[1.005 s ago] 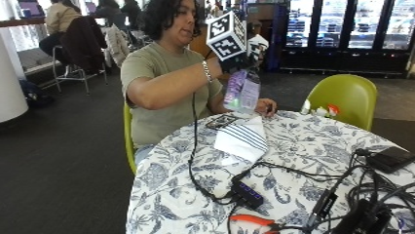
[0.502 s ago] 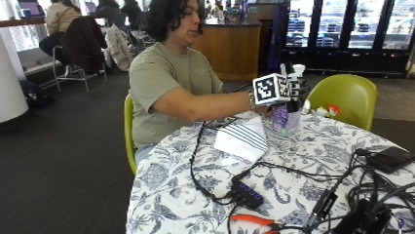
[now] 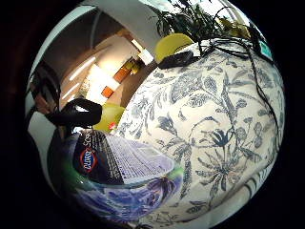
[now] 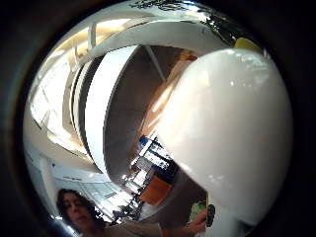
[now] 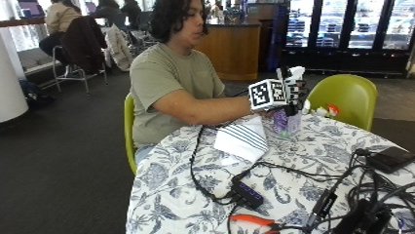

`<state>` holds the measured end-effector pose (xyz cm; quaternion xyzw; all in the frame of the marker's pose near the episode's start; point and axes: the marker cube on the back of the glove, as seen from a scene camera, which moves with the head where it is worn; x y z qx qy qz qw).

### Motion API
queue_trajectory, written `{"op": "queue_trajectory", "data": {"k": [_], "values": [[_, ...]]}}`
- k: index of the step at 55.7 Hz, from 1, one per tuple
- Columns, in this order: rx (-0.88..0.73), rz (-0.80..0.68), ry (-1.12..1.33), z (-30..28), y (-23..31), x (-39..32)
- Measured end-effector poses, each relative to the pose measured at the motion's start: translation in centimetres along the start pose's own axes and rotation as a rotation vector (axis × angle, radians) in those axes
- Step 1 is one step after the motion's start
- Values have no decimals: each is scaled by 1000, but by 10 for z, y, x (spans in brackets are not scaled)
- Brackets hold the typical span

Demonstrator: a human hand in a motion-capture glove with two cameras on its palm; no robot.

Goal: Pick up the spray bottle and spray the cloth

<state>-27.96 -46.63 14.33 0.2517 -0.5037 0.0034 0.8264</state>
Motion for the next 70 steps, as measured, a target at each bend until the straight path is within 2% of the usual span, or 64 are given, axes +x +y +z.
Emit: {"op": "queue_trajectory", "data": {"k": [4,10,18,26,37,44,53,70], "values": [[-50,9,-14,-1,0,0],[-206,59,-28,-7,5,1],[-417,68,105,-34,22,11],[-553,-41,322,-93,43,18],[-692,-86,491,-179,73,19],[-807,-176,739,-234,105,18],[-854,-232,927,-278,152,12],[-852,-173,889,-319,235,-8]]}}
